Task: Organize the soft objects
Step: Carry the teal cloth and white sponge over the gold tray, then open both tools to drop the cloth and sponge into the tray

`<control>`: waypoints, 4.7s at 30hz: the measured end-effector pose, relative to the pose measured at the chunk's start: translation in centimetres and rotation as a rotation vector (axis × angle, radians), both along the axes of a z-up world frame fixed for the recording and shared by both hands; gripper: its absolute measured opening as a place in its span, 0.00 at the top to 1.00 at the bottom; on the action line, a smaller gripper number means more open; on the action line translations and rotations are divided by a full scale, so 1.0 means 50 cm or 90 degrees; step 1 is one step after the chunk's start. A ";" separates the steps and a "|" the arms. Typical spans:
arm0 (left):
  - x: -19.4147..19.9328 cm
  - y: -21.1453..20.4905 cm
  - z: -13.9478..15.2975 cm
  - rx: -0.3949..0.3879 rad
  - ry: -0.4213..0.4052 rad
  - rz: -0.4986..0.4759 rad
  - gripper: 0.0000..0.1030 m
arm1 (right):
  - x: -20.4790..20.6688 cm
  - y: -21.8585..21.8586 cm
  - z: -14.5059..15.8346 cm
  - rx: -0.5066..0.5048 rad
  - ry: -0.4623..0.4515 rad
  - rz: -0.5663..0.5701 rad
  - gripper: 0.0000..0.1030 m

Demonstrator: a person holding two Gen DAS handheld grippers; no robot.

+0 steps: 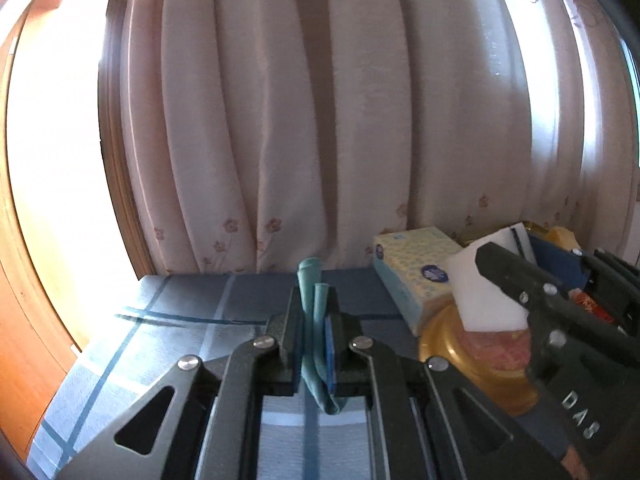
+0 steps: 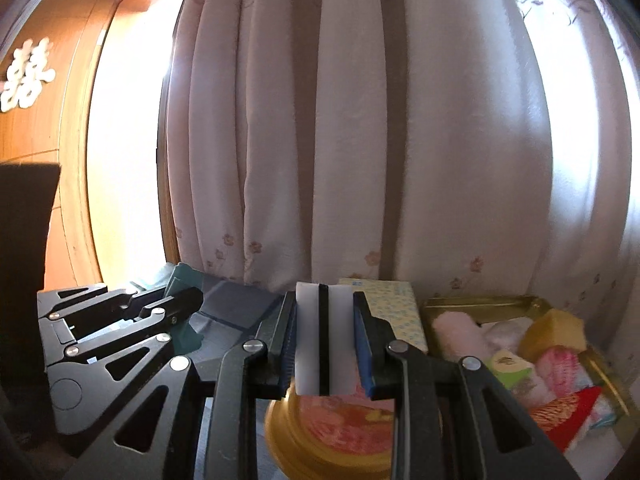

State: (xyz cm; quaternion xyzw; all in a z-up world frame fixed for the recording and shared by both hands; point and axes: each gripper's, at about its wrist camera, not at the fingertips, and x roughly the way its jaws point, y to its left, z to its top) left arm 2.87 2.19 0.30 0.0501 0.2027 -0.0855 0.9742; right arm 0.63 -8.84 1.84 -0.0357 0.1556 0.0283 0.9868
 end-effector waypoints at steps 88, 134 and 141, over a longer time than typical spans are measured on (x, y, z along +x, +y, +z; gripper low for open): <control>-0.106 -0.427 0.018 -0.059 0.048 -0.219 0.94 | -0.133 -0.410 0.003 -0.023 0.038 -0.236 0.73; -0.108 -0.369 0.015 -0.031 0.026 -0.037 0.00 | -0.152 -0.460 -0.011 0.028 -0.012 -0.236 0.11; -0.134 -0.377 0.025 0.001 -0.037 -0.038 0.00 | -0.167 -0.460 -0.008 0.045 -0.024 -0.261 0.11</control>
